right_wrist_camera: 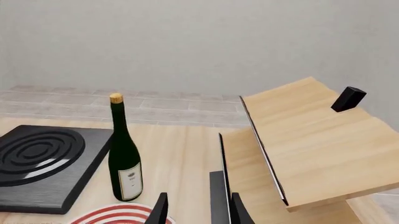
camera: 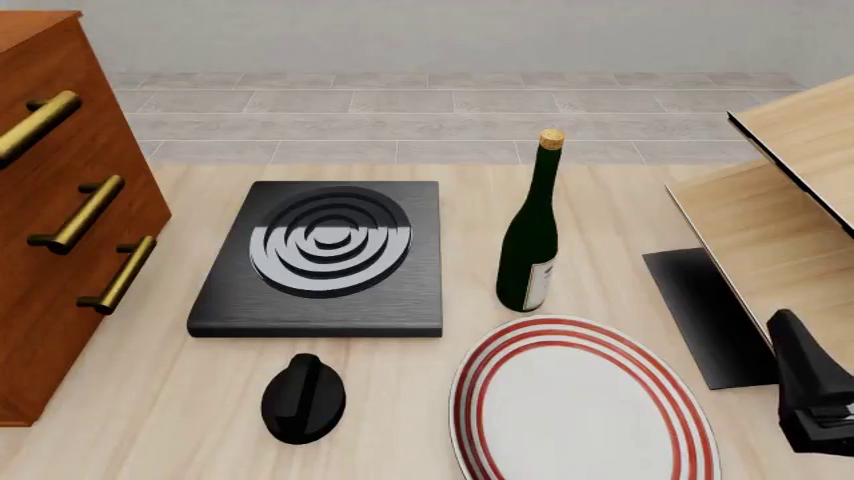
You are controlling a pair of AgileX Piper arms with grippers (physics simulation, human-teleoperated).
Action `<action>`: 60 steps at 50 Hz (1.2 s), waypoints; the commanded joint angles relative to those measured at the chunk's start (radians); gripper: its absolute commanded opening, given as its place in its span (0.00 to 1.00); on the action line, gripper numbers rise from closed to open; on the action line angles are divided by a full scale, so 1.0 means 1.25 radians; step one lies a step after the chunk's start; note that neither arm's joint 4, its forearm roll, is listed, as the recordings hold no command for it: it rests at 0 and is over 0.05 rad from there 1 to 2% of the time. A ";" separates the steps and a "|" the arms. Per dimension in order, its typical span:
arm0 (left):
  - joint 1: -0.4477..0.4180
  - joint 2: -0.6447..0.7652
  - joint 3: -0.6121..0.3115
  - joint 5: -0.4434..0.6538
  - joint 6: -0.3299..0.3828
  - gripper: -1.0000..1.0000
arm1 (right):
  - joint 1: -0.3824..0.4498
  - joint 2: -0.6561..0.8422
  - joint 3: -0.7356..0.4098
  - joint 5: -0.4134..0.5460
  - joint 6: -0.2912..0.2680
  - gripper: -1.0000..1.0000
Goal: Put the bowl on the top of the cabinet.
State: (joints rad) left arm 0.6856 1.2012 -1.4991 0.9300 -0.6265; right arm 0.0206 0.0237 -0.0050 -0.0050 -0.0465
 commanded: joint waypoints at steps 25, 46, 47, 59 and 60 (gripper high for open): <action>0.032 -0.112 -0.021 0.038 -0.009 1.00 | 0.005 -0.015 -0.005 0.016 -0.004 1.00; 0.012 -0.221 0.032 0.043 -0.016 1.00 | 0.006 -0.015 0.001 0.009 -0.001 1.00; 0.005 -0.229 0.036 0.043 -0.015 1.00 | 0.006 -0.014 0.000 0.009 -0.001 1.00; -0.021 -0.309 0.072 0.058 -0.017 1.00 | 0.007 -0.015 -0.007 0.016 -0.003 1.00; -0.027 -0.320 0.073 0.061 -0.017 1.00 | 0.007 -0.016 -0.009 0.018 -0.003 1.00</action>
State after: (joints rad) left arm 0.6831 0.8855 -1.4415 0.9907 -0.6450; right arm 0.0288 0.0054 -0.0103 0.0118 -0.0492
